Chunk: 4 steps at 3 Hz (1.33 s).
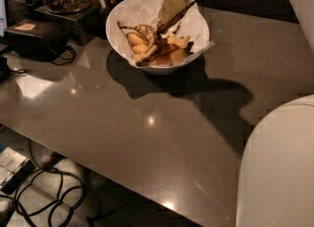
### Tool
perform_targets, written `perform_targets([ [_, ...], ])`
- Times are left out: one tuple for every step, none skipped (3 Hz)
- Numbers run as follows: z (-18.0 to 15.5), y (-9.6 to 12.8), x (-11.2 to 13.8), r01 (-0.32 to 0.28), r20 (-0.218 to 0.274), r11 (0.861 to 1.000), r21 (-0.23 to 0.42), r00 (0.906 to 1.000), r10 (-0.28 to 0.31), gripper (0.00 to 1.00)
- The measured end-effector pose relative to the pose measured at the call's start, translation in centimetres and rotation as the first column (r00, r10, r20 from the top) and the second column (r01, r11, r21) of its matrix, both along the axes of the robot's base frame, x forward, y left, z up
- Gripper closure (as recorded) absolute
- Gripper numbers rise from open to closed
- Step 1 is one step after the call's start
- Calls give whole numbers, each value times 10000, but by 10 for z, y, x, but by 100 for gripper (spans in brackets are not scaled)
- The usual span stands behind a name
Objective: Pick banana from white bowl
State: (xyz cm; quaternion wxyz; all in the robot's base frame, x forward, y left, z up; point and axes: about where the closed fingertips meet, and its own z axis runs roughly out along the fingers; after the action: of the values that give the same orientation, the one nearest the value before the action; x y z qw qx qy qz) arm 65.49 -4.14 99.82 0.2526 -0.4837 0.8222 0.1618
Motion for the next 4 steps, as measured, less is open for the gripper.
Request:
perform_targets([
  [11, 0, -5, -321, 140, 9971, 688, 9994, 312, 100],
  [11, 0, -5, -331, 137, 9968, 724, 9994, 322, 100],
  [17, 8, -6, -557, 413, 9951, 818, 9978, 524, 100],
  [34, 13, -23, -832, 728, 9877, 1321, 9946, 740, 100],
])
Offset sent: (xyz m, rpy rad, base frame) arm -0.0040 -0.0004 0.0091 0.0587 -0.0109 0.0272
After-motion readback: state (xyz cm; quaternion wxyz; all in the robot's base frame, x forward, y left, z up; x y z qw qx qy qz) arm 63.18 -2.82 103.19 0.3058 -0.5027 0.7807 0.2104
